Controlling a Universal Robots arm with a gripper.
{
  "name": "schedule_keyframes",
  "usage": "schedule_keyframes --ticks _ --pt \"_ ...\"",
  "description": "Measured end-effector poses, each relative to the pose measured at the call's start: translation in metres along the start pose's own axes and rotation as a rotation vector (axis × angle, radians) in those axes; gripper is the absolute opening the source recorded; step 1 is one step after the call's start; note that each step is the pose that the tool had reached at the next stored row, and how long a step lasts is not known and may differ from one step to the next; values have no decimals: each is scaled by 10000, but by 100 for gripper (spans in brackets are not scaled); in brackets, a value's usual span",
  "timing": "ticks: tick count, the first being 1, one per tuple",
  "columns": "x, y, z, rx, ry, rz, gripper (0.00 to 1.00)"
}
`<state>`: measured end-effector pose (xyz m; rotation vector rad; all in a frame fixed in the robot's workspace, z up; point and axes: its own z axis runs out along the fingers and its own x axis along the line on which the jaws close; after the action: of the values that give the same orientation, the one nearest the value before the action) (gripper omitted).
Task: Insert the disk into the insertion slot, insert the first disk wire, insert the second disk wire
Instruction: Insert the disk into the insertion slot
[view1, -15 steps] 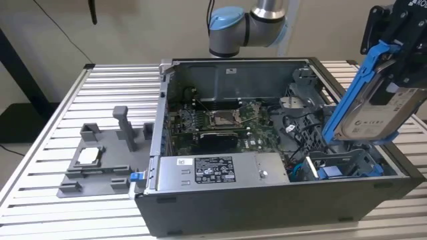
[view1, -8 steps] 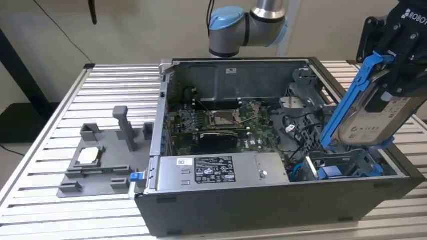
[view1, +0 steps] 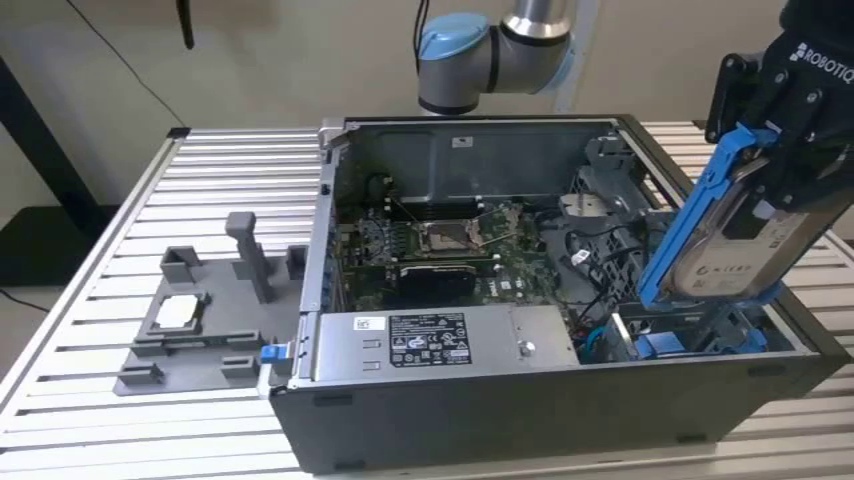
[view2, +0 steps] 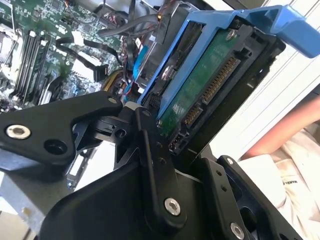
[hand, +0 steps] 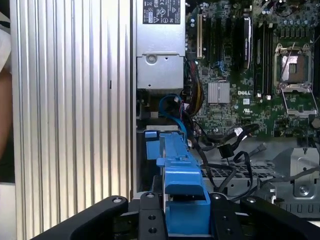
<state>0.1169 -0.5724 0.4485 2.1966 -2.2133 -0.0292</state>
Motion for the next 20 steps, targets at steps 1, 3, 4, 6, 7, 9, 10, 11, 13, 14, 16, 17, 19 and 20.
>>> schedule_keyframes --ticks 1,3,4,6,7,9,10,11,13,14,16,17,19,20 --pt "0 0 12 16 2 -59 32" --pt "0 -2 51 43 7 -279 32" --pt "0 -2 66 47 7 -283 32" --pt "0 -3 102 60 7 -283 32" --pt "0 -4 121 68 6 -284 32" --pt "0 -5 156 79 7 -286 32" --pt "0 -6 175 81 8 -285 32" --pt "0 -6 191 81 8 -285 32" --pt "0 -7 221 82 6 -286 32" --pt "-1 -7 234 82 2 -285 32" --pt "0 -7 252 82 -37 -286 32" --pt "0 -8 259 82 -69 -286 32" --pt "-1 -8 275 83 -152 -288 32" --pt "-1 -8 280 83 -200 -289 32"
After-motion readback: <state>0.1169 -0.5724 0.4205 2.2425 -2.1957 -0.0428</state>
